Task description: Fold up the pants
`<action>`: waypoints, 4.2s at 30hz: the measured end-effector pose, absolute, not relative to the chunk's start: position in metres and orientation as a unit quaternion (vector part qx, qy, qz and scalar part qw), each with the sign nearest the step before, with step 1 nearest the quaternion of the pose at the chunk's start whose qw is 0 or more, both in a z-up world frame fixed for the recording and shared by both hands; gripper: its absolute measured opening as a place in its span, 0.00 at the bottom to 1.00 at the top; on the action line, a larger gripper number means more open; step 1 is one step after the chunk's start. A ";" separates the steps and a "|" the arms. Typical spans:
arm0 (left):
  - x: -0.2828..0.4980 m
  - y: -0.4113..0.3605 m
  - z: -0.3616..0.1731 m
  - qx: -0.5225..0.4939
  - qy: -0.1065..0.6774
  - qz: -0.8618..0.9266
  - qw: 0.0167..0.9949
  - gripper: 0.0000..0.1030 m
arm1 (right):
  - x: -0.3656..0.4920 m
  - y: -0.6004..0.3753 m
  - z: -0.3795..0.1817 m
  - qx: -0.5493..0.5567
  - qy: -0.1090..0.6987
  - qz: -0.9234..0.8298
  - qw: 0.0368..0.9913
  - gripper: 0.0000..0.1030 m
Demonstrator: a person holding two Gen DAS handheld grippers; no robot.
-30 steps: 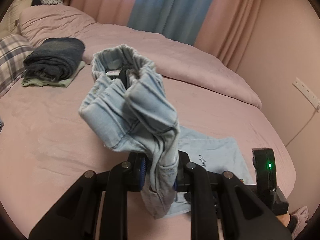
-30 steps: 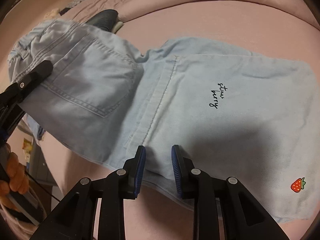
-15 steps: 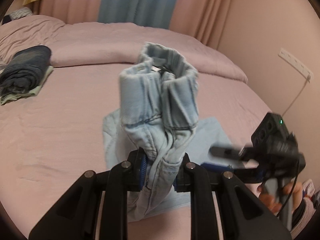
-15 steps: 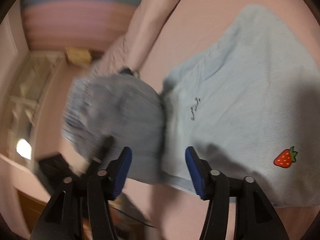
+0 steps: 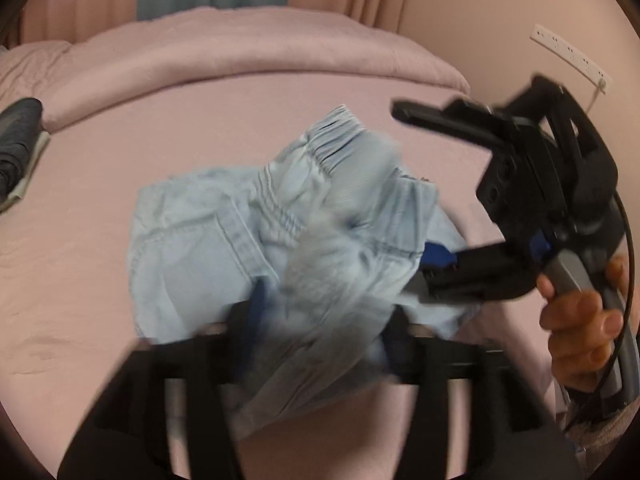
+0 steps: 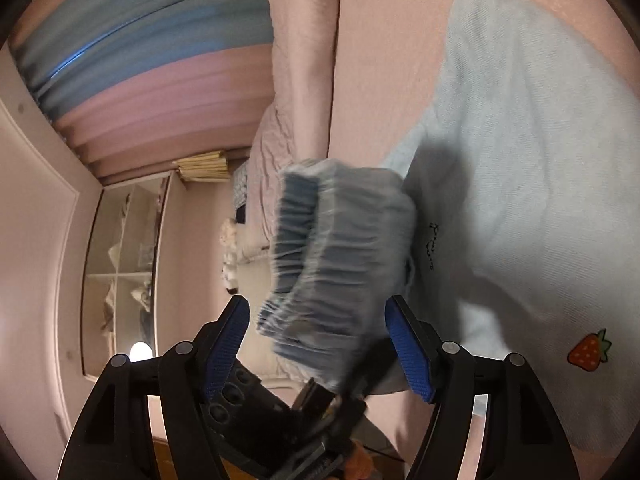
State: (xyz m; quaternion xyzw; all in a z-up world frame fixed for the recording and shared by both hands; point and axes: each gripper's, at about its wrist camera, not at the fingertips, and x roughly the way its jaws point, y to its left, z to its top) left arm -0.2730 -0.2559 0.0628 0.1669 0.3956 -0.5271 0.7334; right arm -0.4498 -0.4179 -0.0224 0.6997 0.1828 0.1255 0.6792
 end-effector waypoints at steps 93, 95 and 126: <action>-0.202 -0.381 0.030 0.190 0.502 -0.479 0.695 0.41 | -0.435 -0.370 0.029 0.168 0.434 -0.121 0.877 0.26; -0.197 -0.379 0.031 0.179 0.506 -0.481 0.693 0.40 | -0.437 -0.375 0.028 0.179 0.432 -0.114 0.877 0.26; -0.282 -0.181 0.048 0.120 0.481 -0.509 0.704 0.39 | -0.408 -0.394 0.065 0.235 0.401 -0.126 0.876 0.25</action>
